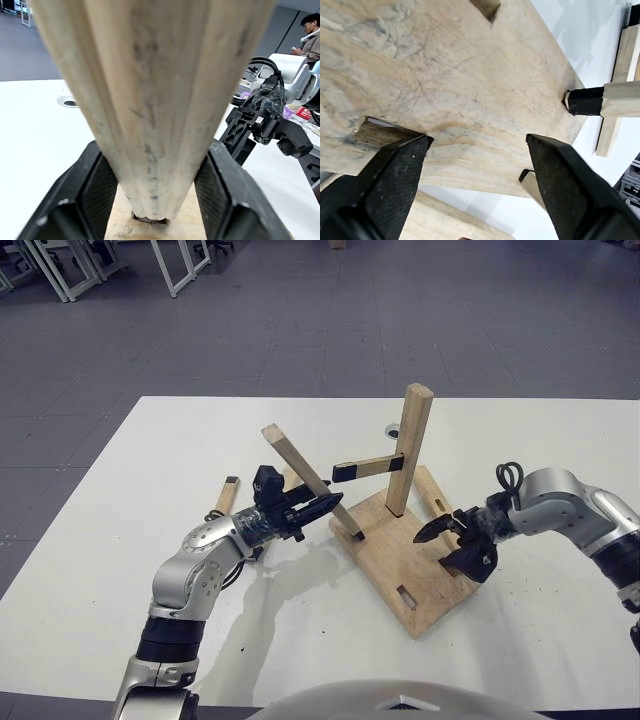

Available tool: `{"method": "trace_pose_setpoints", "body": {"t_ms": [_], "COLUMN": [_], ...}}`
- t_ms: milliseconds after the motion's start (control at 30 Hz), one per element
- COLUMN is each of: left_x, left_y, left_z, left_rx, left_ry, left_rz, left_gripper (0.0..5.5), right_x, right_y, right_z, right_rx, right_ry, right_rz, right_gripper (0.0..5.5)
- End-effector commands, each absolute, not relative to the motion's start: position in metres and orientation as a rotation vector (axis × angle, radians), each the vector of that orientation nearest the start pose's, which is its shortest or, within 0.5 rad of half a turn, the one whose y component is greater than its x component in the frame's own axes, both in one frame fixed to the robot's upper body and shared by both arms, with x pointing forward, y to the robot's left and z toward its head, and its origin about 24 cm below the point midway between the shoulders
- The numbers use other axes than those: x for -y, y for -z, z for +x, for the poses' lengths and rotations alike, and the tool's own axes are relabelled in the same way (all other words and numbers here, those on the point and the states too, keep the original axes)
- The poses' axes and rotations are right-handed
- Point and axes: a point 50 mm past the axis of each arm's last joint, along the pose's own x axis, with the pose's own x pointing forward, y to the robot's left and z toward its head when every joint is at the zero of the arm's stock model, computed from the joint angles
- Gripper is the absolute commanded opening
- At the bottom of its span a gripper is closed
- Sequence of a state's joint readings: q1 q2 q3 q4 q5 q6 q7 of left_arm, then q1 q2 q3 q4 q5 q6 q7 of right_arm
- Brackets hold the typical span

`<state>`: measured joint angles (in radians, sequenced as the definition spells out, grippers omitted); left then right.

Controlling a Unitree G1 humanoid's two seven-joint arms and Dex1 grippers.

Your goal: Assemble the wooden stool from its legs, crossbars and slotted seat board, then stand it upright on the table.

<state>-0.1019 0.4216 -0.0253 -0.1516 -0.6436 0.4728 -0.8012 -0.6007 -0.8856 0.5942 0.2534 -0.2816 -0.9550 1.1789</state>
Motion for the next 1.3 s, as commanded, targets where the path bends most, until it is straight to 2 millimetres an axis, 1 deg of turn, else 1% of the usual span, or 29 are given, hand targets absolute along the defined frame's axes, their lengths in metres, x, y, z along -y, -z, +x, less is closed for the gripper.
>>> {"method": "trace_pose_setpoints", "body": {"t_ms": [33,200,300,433,467,533,567,633,733,767,833,900,967,1033,1100,1167,1233,1300], "left_x": [-0.173,-0.186,-0.187,-0.181,-0.179,-0.176,-0.174,-0.172,-0.174,-0.174,-0.171,-0.166,-0.162,-0.161,-0.163,-0.163,-0.164,-0.164], "left_y": [-0.064,-0.076,-0.084,-0.073,-0.069,-0.063,-0.061,-0.059,-0.054,-0.052,-0.051,-0.052,-0.054,-0.054,-0.054,-0.055,-0.055,-0.054], "left_z": [0.242,0.248,0.249,0.241,0.240,0.238,0.237,0.236,0.234,0.235,0.237,0.241,0.243,0.244,0.245,0.246,0.246,0.246], "left_rx": [-0.335,-0.296,-0.278,-0.370,-0.398,-0.439,-0.451,-0.470,-0.513,-0.529,-0.551,-0.576,-0.599,-0.609,-0.612,-0.610,-0.608,-0.600], "left_ry": [0.905,0.865,0.874,0.900,0.893,0.884,0.883,0.870,0.859,0.860,0.862,0.867,0.870,0.862,0.850,0.844,0.836,0.823], "left_rz": [-0.221,-0.199,-0.192,-0.108,-0.083,-0.056,-0.052,-0.063,-0.074,-0.070,-0.065,-0.039,-0.030,-0.032,-0.035,-0.039,-0.048,-0.062], "left_gripper": [2.05,2.05,2.05,2.05,2.05,2.05,2.05,2.05,2.05,2.05,2.05,2.05,2.05,2.04,2.04,2.04,2.04,2.04], "right_x": [0.172,0.173,0.174,0.171,0.166,0.155,0.152,0.152,0.155,0.154,0.145,0.132,0.123,0.114,0.101,0.083,0.066,0.055], "right_y": [-0.108,-0.105,-0.103,-0.105,-0.109,-0.125,-0.135,-0.148,-0.158,-0.163,-0.181,-0.204,-0.216,-0.216,-0.214,-0.212,-0.213,-0.210], "right_z": [0.259,0.258,0.258,0.259,0.259,0.262,0.264,0.268,0.270,0.273,0.283,0.296,0.309,0.317,0.322,0.324,0.322,0.320], "right_rx": [0.193,0.175,0.164,0.181,0.218,0.300,0.315,0.316,0.299,0.303,0.350,0.395,0.389,0.353,0.328,0.327,0.349,0.351], "right_ry": [-1.811,-1.809,-1.806,-1.781,-1.755,-1.676,-1.640,-1.600,-1.565,-1.528,-1.397,-1.232,-1.095,-1.025,-0.993,-0.967,-0.970,-1.002], "right_rz": [-1.686,-1.677,-1.670,-1.654,-1.623,-1.539,-1.507,-1.499,-1.514,-1.491,-1.338,-1.109,-0.925,-0.841,-0.822,-0.817,-0.817,-0.847], "right_gripper": [3.62,3.62,3.62,3.62,3.62,3.62,3.62,3.62,3.62,3.62,3.62,3.62,3.27,3.00,2.57,2.15,1.79,1.47]}}
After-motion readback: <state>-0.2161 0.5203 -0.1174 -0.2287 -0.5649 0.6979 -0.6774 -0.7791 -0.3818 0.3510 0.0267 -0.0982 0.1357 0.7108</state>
